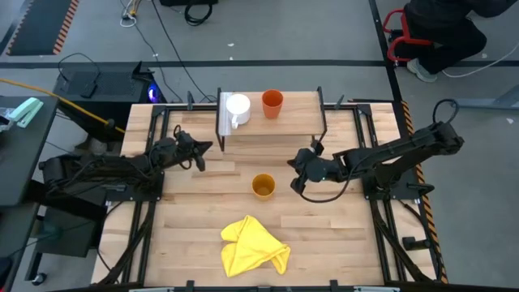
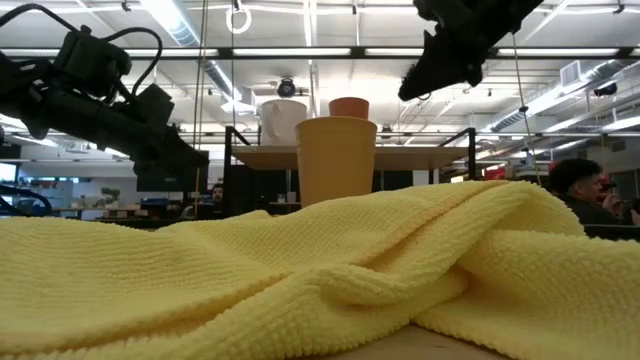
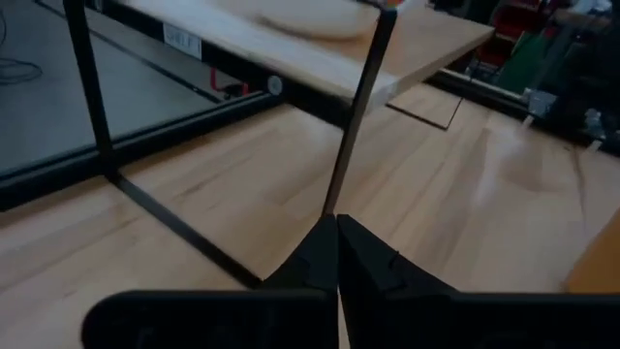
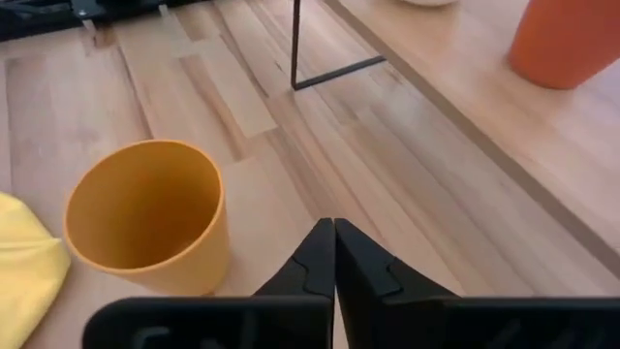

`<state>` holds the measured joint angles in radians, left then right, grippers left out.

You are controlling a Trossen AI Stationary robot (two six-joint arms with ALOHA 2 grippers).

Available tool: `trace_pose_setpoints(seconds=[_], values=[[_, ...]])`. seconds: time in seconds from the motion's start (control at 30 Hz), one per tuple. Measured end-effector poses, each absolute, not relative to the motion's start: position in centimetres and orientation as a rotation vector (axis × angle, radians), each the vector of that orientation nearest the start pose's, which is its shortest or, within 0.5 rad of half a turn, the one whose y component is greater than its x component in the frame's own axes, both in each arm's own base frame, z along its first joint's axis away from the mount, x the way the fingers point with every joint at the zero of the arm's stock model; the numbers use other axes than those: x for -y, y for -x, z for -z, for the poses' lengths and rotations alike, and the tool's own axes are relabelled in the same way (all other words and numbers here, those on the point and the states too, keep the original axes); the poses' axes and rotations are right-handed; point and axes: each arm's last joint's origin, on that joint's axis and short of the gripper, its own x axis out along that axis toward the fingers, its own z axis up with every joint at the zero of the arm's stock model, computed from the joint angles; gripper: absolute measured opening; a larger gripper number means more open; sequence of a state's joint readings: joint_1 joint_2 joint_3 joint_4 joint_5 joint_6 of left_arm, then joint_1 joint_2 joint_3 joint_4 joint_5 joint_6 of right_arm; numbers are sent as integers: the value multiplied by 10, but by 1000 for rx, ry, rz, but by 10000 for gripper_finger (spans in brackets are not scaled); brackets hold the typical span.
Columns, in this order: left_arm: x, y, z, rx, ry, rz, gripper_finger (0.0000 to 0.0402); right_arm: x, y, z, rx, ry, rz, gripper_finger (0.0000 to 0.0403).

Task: Stack small to large cups/mugs on shelf
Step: Put the yellow cup on the shelf

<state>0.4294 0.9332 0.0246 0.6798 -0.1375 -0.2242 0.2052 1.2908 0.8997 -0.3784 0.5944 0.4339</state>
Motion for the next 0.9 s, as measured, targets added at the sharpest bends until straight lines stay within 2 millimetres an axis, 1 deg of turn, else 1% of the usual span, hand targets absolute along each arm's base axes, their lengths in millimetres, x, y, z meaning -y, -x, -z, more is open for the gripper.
trace_pose_setpoints(seconds=[0.13, 0.27, 0.37, 0.57, 0.77, 0.9], values=[[-69, -142, -139, -127, 246, -585, 13, -36, -267, -253, -610, -129, 475, 4], [-70, -144, -137, -134, 247, -585, 6, -33, -271, -255, -592, -168, 435, 8], [-71, -145, -135, -140, 259, -587, 8, -28, -273, -256, -579, -195, 426, 10], [-71, -146, -132, -156, 268, -589, 20, -22, -277, -258, -579, -297, 313, 10], [-71, -146, -131, -165, 270, -590, 6, -27, -278, -257, -606, -332, 214, 11], [-71, -146, -131, -165, 271, -590, 13, -30, -278, -257, -630, -362, 132, 15]])
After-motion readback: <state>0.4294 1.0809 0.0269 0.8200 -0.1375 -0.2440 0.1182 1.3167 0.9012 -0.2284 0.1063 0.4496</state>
